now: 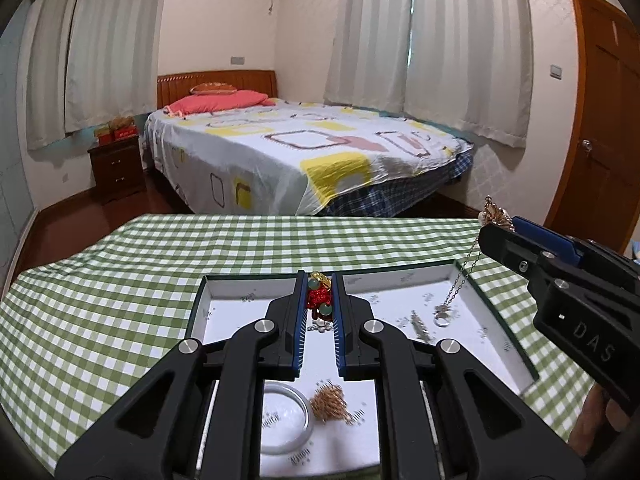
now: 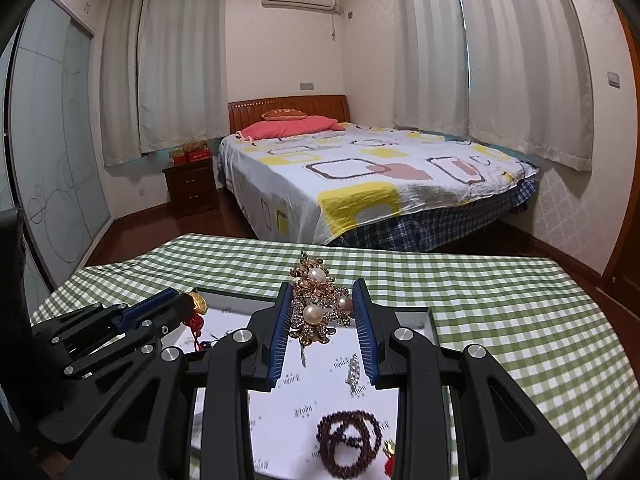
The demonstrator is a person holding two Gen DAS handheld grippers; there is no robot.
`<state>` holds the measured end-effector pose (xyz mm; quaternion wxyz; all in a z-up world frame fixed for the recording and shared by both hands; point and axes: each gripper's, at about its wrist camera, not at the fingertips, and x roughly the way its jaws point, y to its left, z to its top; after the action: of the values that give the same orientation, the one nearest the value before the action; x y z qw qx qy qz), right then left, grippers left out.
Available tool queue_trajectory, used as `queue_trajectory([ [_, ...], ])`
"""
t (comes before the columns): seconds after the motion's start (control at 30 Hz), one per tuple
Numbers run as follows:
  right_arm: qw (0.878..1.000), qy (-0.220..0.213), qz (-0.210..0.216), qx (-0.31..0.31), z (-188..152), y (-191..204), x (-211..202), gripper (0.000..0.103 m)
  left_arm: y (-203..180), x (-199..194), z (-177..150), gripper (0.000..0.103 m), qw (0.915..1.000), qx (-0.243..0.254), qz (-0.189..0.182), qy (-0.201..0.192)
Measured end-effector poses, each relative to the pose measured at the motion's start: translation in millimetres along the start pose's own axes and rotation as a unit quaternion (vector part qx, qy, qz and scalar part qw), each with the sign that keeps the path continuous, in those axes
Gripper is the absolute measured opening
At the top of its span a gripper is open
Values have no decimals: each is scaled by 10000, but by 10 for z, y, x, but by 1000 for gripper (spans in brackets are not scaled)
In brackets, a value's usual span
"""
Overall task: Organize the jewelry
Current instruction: 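Carry the charm and gold brooch in both tools over the box, then open both tools to drop the charm and gold brooch into the box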
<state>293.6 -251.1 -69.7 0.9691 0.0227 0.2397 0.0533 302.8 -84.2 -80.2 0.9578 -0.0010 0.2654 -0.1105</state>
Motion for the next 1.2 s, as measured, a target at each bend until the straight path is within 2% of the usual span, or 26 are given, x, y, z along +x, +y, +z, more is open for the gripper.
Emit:
queue_trajectory([
  [0.17,9997,231,-47,8,-119,3,309,31,69,302,-44,12,9996,-91,126,239],
  [0.37,9984,547,-111,9,-284,-3,593,31,45,623,-126,12,9977,43,311,597],
  [0.7,9942,1058,-186,80,-435,-71,858,31,112,883,-308,12,9917,30,426,1210],
  [1.2,9919,1243,-247,44,-509,-63,942,32,102,888,-354,15,9911,16,449,1251],
])
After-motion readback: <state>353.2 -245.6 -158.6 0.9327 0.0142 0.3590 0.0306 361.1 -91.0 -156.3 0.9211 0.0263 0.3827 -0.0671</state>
